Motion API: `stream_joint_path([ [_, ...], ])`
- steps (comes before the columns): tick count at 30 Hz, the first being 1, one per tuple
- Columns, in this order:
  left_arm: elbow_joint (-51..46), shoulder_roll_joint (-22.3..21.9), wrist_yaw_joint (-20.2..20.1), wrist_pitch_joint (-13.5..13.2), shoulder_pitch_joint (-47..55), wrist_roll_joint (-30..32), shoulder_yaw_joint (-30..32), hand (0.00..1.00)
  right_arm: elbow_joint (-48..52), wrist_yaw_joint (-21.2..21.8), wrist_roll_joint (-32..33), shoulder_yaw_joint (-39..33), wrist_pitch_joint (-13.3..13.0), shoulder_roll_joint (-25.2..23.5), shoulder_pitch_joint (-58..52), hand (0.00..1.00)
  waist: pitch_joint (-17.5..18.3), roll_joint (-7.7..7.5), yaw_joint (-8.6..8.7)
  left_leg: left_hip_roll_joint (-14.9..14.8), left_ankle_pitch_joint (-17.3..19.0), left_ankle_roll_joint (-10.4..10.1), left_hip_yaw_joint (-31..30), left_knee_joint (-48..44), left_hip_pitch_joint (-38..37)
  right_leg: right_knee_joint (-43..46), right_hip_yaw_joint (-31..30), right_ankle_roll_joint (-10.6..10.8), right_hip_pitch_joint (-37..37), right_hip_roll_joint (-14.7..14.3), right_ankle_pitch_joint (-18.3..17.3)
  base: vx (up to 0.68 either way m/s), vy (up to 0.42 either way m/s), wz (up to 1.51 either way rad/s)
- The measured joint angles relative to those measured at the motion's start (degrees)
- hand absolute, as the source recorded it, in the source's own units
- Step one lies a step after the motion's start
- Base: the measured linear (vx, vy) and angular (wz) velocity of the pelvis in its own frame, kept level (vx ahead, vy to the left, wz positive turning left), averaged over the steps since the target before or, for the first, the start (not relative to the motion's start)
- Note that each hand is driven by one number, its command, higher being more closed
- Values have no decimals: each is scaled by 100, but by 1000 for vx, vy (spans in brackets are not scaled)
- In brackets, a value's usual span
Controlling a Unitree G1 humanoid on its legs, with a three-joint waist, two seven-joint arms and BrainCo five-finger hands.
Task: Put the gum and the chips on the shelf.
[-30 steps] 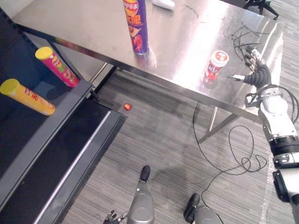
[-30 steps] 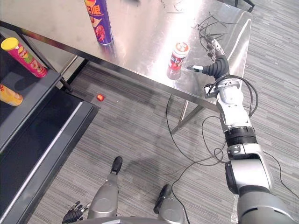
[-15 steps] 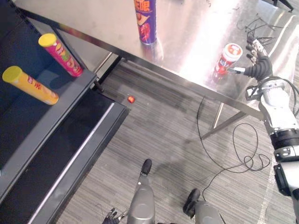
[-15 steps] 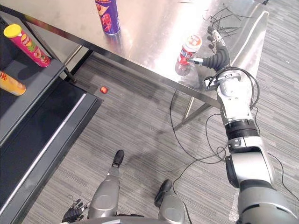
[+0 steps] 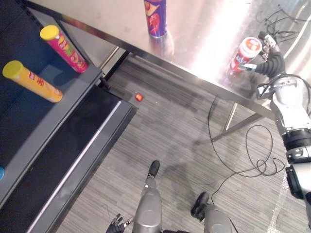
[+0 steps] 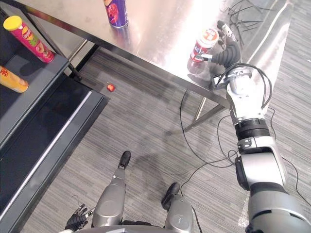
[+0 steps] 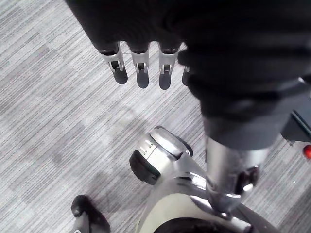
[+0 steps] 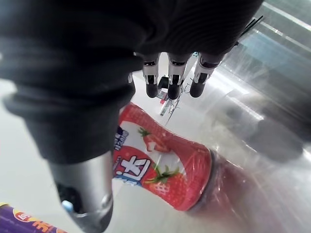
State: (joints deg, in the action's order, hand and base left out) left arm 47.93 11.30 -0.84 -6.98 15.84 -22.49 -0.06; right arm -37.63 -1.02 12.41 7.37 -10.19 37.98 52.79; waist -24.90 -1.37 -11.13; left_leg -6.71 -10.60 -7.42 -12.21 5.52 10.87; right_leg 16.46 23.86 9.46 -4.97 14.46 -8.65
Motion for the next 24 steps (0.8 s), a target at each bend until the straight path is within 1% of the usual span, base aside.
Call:
stream_joint_path([
  [1, -13, 5, -1, -3, 0, -1, -7, 0, -37, 0, 0, 2, 0, 0, 8, 0, -1, -2, -12, 16, -25, -32, -19, 0, 0, 31, 14, -1, 1, 18, -25, 7, -25, 8],
  [2, -22, 6, -1, -5, -1, -1, -8, 0, -63, 1, 0, 5, 0, 0, 18, 100, -3, -6, -12, 29, -27, -33, -42, 0, 1, 61, 32, 3, 2, 35, -46, 10, -21, 18],
  [6, -24, 5, -2, -8, 0, -214, -32, 0, -157, 1, 3, 52, -2, 0, 88, 100, -12, 0, -24, 75, -36, -38, -120, 0, 3, 178, 87, 7, 10, 92, -133, -3, -17, 10],
  [16, -24, 6, -3, -14, 0, -218, -63, 0, -159, -3, 10, 199, -29, -1, 145, 100, -23, -3, -56, 78, -22, -5, -128, 0, 5, 180, 89, -9, 13, 93, -147, 0, 0, 0],
  [21, -24, 6, -3, -15, 0, -219, -62, 0, -158, -5, 9, 198, -55, -5, 137, 100, -41, -35, -50, 76, -25, -2, -117, 0, -8, 178, 77, -5, 19, 91, -143, 0, 0, 0],
  [24, -35, 6, 0, -16, -1, -216, -61, 0, -141, -136, 1, 198, -94, -34, 86, 100, -47, -49, -46, 67, -25, -2, -103, 1, -24, 170, 67, -6, 29, 83, -141, 0, 0, 0],
])
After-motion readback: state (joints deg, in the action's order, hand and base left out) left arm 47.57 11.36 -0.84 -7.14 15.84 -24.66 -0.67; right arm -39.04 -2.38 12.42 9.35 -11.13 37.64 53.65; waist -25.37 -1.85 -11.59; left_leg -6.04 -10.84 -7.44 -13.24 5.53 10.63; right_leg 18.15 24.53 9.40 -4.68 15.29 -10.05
